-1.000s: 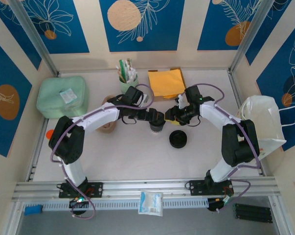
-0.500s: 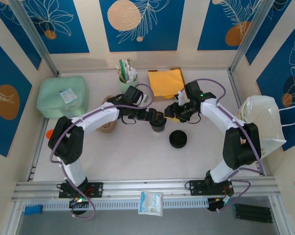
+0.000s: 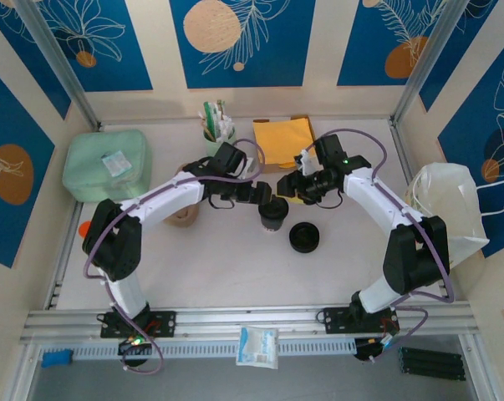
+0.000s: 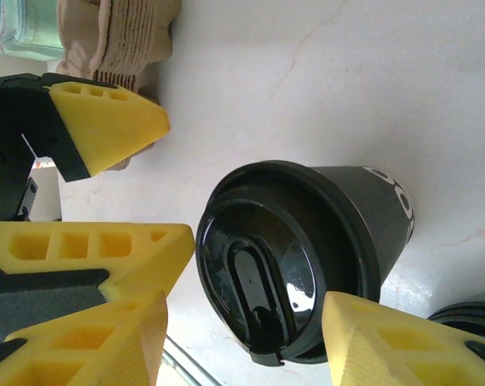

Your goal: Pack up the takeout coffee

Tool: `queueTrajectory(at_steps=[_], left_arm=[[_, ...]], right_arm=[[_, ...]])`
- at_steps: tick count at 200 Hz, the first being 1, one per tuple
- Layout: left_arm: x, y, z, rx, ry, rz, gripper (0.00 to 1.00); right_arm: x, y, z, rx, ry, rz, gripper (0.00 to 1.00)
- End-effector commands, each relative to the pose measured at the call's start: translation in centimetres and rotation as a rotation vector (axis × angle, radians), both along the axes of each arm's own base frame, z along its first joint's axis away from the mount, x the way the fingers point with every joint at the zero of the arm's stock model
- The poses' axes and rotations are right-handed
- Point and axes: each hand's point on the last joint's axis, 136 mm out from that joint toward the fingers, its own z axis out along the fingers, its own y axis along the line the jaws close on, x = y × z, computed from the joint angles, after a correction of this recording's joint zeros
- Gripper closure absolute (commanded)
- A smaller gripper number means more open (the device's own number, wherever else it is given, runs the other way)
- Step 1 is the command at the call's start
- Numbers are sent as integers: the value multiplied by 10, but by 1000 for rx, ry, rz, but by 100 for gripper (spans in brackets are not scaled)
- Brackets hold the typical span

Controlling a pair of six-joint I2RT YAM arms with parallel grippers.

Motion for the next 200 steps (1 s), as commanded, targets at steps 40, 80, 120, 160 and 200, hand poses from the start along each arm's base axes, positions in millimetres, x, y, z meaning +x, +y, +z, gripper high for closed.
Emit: queueTrajectory(at_steps=[40,80,120,160,200], left_arm=[[-10,3,11,-10,-1,-19,4],[-17,7,-8,11,30,-22,4],[-19,12,-27,42,49,-20,4],[-22,12,-28,39,49,-21,4],[-17,6,-15,9,35,-25,4]], right_arm=[[-8,-8,-9,-73,17,-4,47],[-9,-7,-28,-85,49,0,47],[-11,-12,-51,-121,86,-8,48],[-13,-12,-48,-113,85,-11,48],[-10,-7,-25,-77,46,-3,47]])
